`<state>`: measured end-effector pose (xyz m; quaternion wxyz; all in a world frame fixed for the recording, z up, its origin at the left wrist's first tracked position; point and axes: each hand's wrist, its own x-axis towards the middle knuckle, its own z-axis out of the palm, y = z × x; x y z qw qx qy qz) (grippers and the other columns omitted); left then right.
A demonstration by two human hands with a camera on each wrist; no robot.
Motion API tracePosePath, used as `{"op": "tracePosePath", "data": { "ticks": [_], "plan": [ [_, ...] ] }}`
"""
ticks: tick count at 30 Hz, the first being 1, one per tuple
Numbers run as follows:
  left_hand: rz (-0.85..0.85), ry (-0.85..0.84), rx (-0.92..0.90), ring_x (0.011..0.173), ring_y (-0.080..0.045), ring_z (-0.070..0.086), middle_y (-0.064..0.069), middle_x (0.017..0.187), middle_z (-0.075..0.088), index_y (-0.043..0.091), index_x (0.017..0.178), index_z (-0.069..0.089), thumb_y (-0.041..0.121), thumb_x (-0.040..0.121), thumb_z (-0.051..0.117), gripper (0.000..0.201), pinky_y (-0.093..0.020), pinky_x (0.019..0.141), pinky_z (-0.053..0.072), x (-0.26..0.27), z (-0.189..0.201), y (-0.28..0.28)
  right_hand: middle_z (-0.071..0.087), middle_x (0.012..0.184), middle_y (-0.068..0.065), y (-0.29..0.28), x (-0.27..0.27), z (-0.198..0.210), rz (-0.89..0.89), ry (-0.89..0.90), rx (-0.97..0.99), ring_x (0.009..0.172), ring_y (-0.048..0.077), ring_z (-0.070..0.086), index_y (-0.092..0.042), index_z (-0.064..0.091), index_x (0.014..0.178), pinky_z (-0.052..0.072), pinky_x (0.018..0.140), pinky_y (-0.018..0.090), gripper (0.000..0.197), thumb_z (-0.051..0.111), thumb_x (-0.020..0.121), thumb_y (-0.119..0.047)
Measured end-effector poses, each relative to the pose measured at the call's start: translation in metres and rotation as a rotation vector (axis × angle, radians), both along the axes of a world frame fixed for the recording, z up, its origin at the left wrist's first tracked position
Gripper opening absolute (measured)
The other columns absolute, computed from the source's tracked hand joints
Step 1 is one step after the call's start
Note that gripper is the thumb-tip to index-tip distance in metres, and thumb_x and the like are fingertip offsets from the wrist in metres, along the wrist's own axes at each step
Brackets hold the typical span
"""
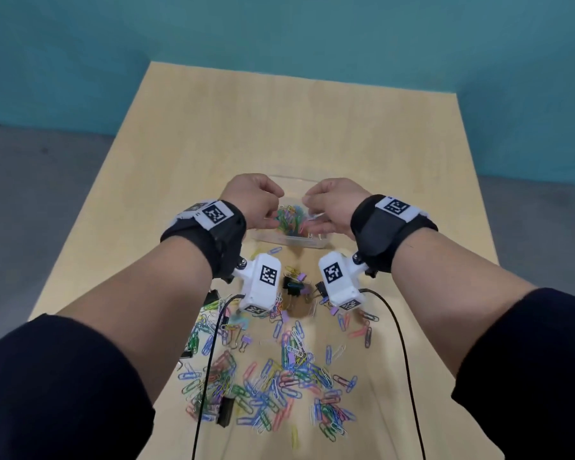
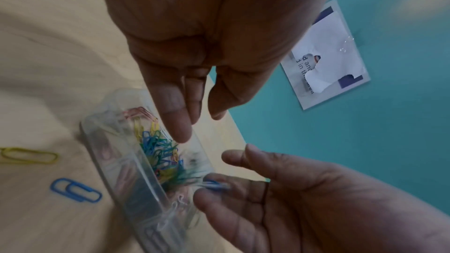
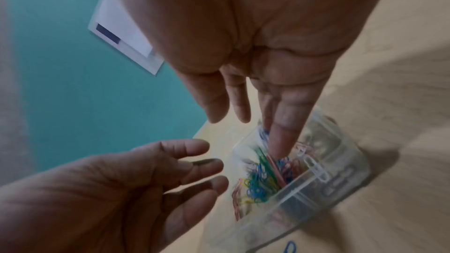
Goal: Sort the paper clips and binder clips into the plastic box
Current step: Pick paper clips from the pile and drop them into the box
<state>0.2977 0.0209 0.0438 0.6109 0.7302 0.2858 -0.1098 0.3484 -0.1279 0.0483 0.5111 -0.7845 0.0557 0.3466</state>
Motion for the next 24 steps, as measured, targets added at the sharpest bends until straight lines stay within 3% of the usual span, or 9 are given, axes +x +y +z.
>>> {"op": "tracePosePath", "data": {
  "ticks": [3,6,8,10,12,15,18,21,24],
  "plan": [
    [0.068,-0.031,-0.056,0.074,-0.025,0.059,-0.017,0.09,0.058,0.009,0.082,0.063,-0.009,0.083,0.047,0.024,-0.033,0.061,0.06,-0.01,0.004,0.007,0.059,0.095,0.013,-0.015,-0.001,0.008,0.018,-0.112,-0.07,0.079,0.03,0.064,-0.012,0.06,0.101,0.058,0.077,0.046,0.012,0.059,0.092,-0.019],
    [0.065,-0.077,0.054,0.075,-0.027,0.061,-0.016,0.086,0.062,0.011,0.078,0.064,-0.006,0.082,0.048,0.024,-0.041,0.07,0.058,-0.037,-0.003,0.016,0.065,0.102,0.009,-0.045,-0.016,0.008,0.061,-0.338,-0.182,0.091,0.029,0.066,-0.012,0.063,0.11,0.054,0.086,0.049,0.024,0.059,0.089,-0.022],
    [-0.202,-0.054,0.467,0.081,-0.027,0.063,-0.009,0.087,0.066,0.015,0.088,0.068,0.005,0.08,0.051,0.021,-0.037,0.076,0.052,-0.063,-0.019,0.015,0.066,0.106,0.007,-0.066,-0.035,-0.001,0.098,-0.38,-0.24,0.093,0.026,0.063,-0.011,0.063,0.114,0.051,0.089,0.046,0.028,0.058,0.089,-0.021],
    [-0.534,-0.001,0.785,0.099,-0.027,0.057,-0.006,0.11,0.063,0.017,0.109,0.065,0.018,0.084,0.05,0.028,-0.035,0.084,0.047,-0.087,-0.041,0.001,0.067,0.106,0.006,-0.086,-0.061,-0.013,0.137,-0.376,-0.314,0.09,0.023,0.062,-0.013,0.063,0.115,0.049,0.087,0.036,0.028,0.058,0.089,-0.02],
    [-0.676,-0.017,0.852,0.117,-0.029,0.043,-0.007,0.132,0.048,0.015,0.125,0.053,0.025,0.089,0.047,0.037,-0.04,0.096,0.041,-0.1,-0.06,-0.016,0.066,0.108,0.005,-0.103,-0.086,-0.024,0.163,-0.393,-0.4,0.097,0.022,0.061,-0.015,0.062,0.116,0.044,0.084,0.027,0.028,0.057,0.089,-0.019],
    [-0.719,-0.13,0.98,0.131,-0.03,0.029,-0.006,0.147,0.033,0.012,0.136,0.041,0.027,0.093,0.046,0.046,-0.043,0.102,0.037,-0.1,-0.079,-0.03,0.06,0.119,0.009,-0.123,-0.119,-0.036,0.227,-0.429,-0.547,0.107,0.026,0.058,-0.014,0.059,0.121,0.044,0.089,0.031,0.033,0.05,0.09,-0.016],
    [-0.865,-0.111,1.1,0.134,-0.031,0.025,-0.009,0.151,0.027,0.009,0.138,0.035,0.025,0.094,0.042,0.048,-0.041,0.107,0.034,-0.095,-0.09,-0.031,0.055,0.118,0.01,-0.129,-0.149,-0.041,0.421,-0.504,-0.66,0.106,0.03,0.055,-0.011,0.057,0.118,0.047,0.087,0.038,0.033,0.046,0.087,-0.011],
    [-0.967,-0.079,1.155,0.137,-0.03,0.023,-0.011,0.152,0.025,0.004,0.141,0.031,0.017,0.09,0.045,0.054,-0.038,0.111,0.029,-0.102,-0.087,-0.03,0.051,0.123,0.008,-0.125,-0.175,-0.047,0.627,-0.584,-0.637,0.116,0.029,0.048,-0.01,0.052,0.118,0.045,0.093,0.035,0.043,0.043,0.077,-0.003],
    [-0.97,-0.07,1.156,0.14,-0.028,0.02,-0.012,0.153,0.021,0.002,0.143,0.027,0.012,0.089,0.045,0.058,-0.033,0.114,0.023,-0.116,-0.075,-0.027,0.049,0.131,0.024,-0.12,-0.193,-0.056,0.815,-0.638,-0.738,0.125,0.04,0.046,0.005,0.049,0.127,0.039,0.106,0.042,0.067,0.06,0.063,-0.006]
  ]
}}
